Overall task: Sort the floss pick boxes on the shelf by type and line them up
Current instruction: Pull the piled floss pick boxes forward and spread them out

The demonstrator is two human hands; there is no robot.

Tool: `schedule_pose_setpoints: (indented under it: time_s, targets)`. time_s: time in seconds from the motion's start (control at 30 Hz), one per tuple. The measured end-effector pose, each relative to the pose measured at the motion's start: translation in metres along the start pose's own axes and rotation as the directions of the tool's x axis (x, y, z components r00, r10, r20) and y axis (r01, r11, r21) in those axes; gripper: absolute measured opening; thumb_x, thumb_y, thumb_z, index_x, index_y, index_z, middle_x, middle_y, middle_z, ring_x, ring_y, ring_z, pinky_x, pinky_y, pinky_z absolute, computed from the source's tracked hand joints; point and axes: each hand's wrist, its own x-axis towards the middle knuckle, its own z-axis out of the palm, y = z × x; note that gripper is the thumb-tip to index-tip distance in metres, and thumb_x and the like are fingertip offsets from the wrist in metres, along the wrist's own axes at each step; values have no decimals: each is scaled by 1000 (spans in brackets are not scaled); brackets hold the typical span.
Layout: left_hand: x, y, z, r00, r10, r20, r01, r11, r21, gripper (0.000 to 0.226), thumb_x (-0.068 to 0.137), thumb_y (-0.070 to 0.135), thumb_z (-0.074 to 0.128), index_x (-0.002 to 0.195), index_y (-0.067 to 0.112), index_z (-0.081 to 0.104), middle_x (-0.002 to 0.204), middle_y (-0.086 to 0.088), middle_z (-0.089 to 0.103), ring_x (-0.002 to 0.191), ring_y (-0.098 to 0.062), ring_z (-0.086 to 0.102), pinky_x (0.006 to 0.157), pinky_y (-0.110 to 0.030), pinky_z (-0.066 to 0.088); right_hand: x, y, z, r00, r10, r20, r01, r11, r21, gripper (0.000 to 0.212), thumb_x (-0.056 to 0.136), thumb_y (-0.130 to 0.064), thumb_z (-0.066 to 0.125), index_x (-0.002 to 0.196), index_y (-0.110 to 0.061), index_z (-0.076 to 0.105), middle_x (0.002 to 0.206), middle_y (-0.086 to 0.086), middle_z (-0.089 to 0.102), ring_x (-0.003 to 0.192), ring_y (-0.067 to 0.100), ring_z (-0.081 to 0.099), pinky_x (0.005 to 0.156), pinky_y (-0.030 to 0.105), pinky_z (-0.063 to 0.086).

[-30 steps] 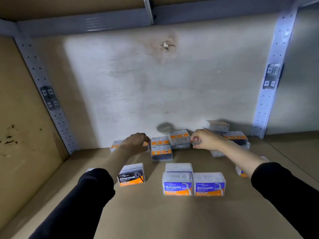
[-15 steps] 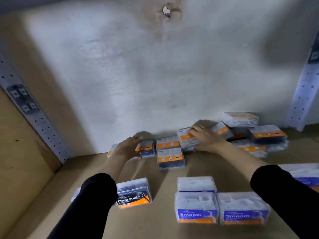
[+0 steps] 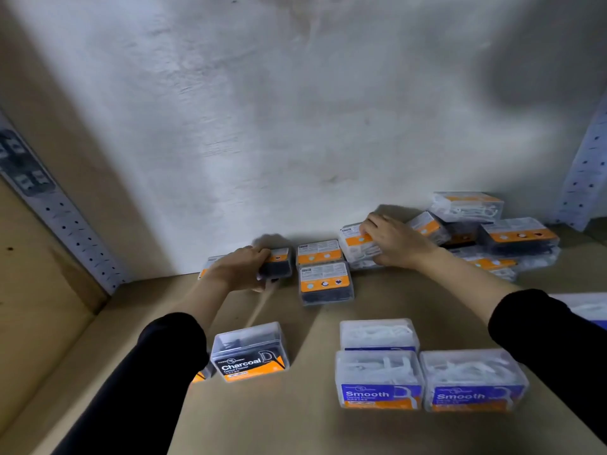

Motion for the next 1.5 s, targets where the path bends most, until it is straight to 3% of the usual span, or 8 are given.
schedule_pose_setpoints:
  time_s: [0.17, 0.4, 0.6, 0.77, 0.87, 1.13, 1.37, 1.5]
  targets:
    - [-7, 1, -9, 999, -27, 28, 31, 990, -138, 48, 78, 22, 65, 119, 6, 46, 121, -14, 56, 108, -33, 55, 85, -34, 44, 3, 4, -15, 996, 93, 15, -93, 936, 340, 40, 70, -11, 69, 107, -2, 58, 109, 12, 54, 99, 27, 53, 81, 33, 41]
    - [-21, -8, -40, 996, -82, -19, 65, 888, -455, 38, 78, 16, 69, 115, 7, 61, 101, -8, 56, 88, -19, 50, 71, -24, 41, 2, 9, -54, 972, 164, 168, -233, 767, 598, 33, 75, -5, 70, 107, 0, 62, 92, 6, 60, 73, 13, 53, 57, 14, 40]
    - [-47, -7, -81, 994, -85, -63, 32, 811, -584, 25, 79, 15, 69, 103, 10, 67, 81, -3, 59, 71, -14, 50, 51, -7, 37, -15, 9, -87, 969, 143, 203, -242, 731, 637, 23, 73, -6, 72, 93, 4, 68, 91, 23, 67, 76, 17, 54, 67, 27, 37]
    - [-78, 7, -106, 996, -35, -86, -28, 775, -631, 47, 47, 44, 65, 79, 10, 66, 66, 0, 54, 62, -11, 46, 55, -13, 35, -38, 0, -110, 970, 144, 195, -239, 689, 685, 18, 72, -3, 72, 72, -20, 64, 71, -3, 63, 61, 6, 55, 60, 21, 40]
    - [-94, 17, -115, 997, 0, -83, -50, 799, -599, 53, 53, 37, 64, 93, 3, 69, 71, -3, 58, 65, -12, 48, 57, -14, 36, -56, -7, -125, 970, 146, 195, -240, 700, 672, 20, 72, -3, 72, 72, -20, 64, 71, -5, 63, 60, 2, 55, 53, 12, 40]
    - [-136, 54, -138, 990, 101, -103, -142, 814, -563, 42, 48, 40, 68, 86, 21, 73, 47, 23, 58, 46, 10, 49, 51, -5, 35, -116, -15, -158, 958, 170, 231, -278, 748, 603, 13, 74, -5, 72, 79, -15, 65, 78, 0, 63, 61, 5, 53, 47, 4, 38]
    - [-166, 93, -142, 981, 186, -63, -190, 822, -537, 11, 68, 27, 73, 71, 16, 71, 51, 13, 55, 48, 3, 44, 48, -6, 32, -163, -16, -171, 952, 172, 253, -291, 761, 579, 14, 75, -8, 72, 86, -15, 67, 92, 8, 67, 83, 18, 60, 76, 28, 46]
    - [-178, 110, -143, 975, 219, -48, -213, 836, -505, 29, 77, 15, 71, 57, 33, 60, 42, 22, 55, 44, 8, 47, 47, -4, 32, -182, -18, -178, 949, 174, 263, -298, 768, 567, 21, 77, -7, 70, 98, -6, 68, 92, 8, 67, 76, 14, 61, 68, 17, 48]
